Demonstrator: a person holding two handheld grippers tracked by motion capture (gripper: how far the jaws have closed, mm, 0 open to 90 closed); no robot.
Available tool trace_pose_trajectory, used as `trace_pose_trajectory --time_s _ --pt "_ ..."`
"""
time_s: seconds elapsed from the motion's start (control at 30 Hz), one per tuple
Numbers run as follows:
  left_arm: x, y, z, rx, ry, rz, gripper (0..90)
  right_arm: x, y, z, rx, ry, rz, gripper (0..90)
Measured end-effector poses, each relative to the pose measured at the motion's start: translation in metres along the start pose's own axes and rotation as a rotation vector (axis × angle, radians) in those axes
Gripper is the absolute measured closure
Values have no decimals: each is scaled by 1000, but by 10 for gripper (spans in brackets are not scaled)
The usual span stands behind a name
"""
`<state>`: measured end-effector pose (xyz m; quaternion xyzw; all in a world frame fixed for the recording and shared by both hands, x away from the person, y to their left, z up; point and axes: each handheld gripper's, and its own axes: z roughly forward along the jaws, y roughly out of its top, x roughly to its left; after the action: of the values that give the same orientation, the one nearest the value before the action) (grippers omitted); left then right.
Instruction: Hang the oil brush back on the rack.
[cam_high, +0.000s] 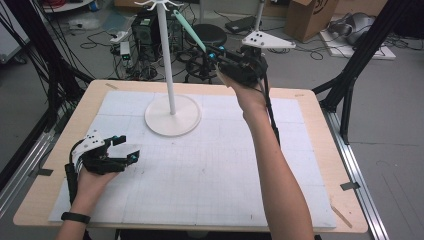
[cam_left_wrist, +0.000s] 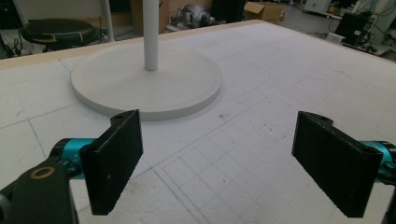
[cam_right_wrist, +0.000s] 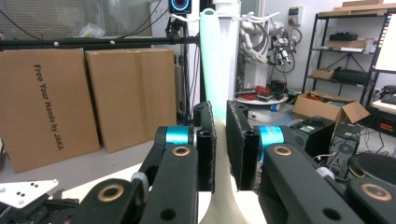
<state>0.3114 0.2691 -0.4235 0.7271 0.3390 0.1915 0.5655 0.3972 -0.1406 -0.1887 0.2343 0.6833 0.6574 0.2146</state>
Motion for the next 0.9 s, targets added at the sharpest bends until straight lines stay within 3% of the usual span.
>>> trace_pose_trajectory --time_s 0.37,0.9 --pt "1 0 -2 -5 1 -5 169 7 5 11 8 3 -17 825" --pt "1 -1 -3 -4 0 -3 169 5 7 22 36 -35 -29 826"
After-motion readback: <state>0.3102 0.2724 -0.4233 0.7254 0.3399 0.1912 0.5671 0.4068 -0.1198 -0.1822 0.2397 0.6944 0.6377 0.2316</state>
